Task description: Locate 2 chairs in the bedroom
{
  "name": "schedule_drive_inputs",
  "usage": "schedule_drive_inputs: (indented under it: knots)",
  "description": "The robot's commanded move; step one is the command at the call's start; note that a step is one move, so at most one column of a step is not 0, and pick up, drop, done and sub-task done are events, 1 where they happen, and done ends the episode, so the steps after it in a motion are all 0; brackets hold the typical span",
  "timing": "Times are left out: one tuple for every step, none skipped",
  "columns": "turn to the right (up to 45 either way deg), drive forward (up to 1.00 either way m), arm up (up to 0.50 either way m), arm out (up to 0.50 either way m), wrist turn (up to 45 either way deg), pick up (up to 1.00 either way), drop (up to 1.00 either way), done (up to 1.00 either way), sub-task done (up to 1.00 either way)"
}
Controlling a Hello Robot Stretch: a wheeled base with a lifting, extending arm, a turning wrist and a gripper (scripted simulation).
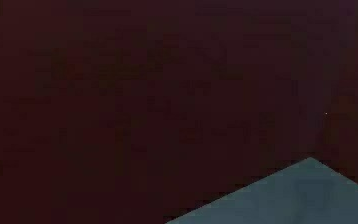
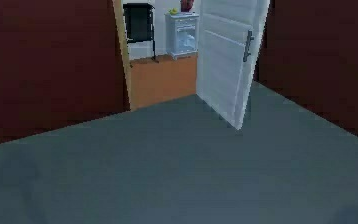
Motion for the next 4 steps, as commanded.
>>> schedule_drive_inputs:
  knots:
    - [30.0, 0.0, 0.0, 0.0, 0.0, 0.0, 0.0, 0.0, 0.0]
    - [0.0, 0.1, 0.0, 0.0, 0.0, 0.0, 0.0, 0.0, 0.0]
    - [-45.0, 0.0, 0.0, 0.0, 0.0, 0.0, 0.0, 0.0, 0.0]
    - [-27.0, 0.0, 0.0, 0.0, 0.0, 0.0, 0.0, 0.0, 0.0]
